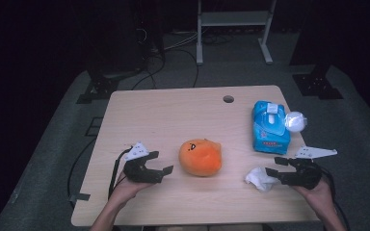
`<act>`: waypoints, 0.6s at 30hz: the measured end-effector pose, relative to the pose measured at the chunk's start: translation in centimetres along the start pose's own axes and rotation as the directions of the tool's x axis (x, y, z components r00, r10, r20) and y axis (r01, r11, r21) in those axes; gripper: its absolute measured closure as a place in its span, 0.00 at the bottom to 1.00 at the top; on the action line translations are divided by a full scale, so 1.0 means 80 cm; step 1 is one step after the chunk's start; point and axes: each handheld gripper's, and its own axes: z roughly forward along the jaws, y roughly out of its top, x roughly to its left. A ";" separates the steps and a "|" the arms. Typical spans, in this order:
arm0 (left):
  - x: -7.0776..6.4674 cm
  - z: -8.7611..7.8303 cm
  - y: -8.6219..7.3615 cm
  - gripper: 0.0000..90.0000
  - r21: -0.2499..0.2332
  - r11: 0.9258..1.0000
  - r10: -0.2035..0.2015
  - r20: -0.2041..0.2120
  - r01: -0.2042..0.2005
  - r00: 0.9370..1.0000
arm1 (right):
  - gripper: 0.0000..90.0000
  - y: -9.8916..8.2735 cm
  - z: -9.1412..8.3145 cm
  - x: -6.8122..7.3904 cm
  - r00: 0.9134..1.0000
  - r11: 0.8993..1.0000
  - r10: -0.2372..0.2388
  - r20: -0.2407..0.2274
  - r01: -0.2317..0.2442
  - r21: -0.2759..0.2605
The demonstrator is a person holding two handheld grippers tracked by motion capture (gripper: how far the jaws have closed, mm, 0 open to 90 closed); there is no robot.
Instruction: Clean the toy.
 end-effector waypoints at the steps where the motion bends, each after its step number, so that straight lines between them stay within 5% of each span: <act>1: 0.001 -0.001 -0.001 0.17 0.005 1.000 0.000 -0.002 0.000 1.000 | 0.38 0.000 0.000 0.000 1.000 1.000 -0.001 0.000 0.001 0.000; 18: 0.013 -0.011 -0.019 0.15 0.022 0.999 -0.030 -0.029 0.030 0.999 | 0.37 -0.002 -0.002 0.000 1.000 1.000 0.001 0.003 -0.001 0.002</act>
